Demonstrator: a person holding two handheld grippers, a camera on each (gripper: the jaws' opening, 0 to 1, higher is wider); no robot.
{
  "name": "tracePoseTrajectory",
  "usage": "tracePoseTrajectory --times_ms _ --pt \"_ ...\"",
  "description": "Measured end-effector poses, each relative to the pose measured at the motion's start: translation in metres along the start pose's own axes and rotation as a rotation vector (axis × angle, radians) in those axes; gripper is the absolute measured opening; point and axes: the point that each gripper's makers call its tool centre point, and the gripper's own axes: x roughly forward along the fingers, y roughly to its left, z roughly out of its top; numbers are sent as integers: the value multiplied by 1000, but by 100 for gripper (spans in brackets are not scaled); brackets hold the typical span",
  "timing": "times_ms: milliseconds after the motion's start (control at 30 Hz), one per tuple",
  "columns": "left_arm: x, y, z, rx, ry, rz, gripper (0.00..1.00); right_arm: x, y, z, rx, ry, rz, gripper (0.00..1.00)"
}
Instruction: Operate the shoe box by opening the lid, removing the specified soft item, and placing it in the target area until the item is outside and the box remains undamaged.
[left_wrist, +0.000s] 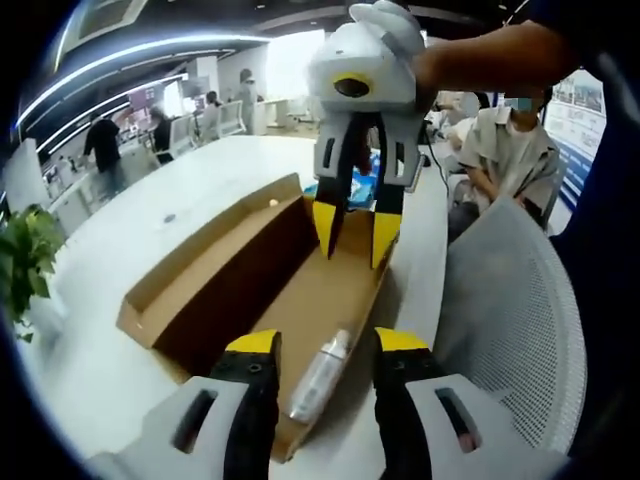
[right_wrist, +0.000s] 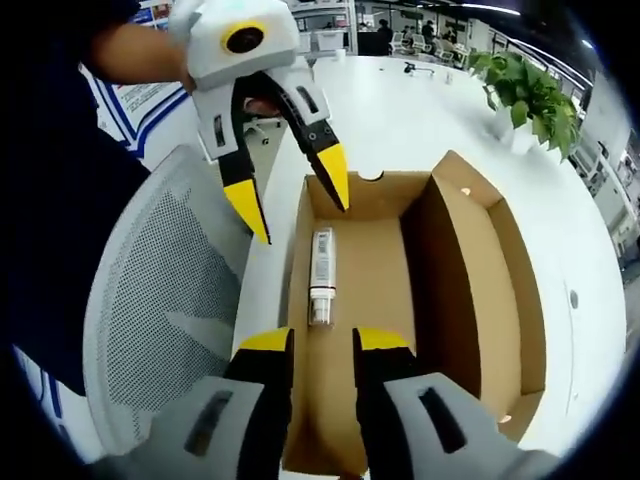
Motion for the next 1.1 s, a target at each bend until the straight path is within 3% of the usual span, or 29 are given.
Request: tracePoseTrajectory --times_ms 300,467,533,800,1100 --pt "2 -1 -7 -20 1 -10 35 42 -6 -5 -13 60 57 20" --pt "2 2 -7 -26 -5 -10 35 60 -8 -11 30 106 92 20" --pt "2 3 -8 -30 -7 -9 35 66 -7 -14 -14 141 100 20" --pt "0 6 -10 -37 -12 -3 35 80 -8 -8 -28 155 132 19" --pt "0 9 -12 -41 -10 5 34 96 -6 -15 -37 201 162 18"
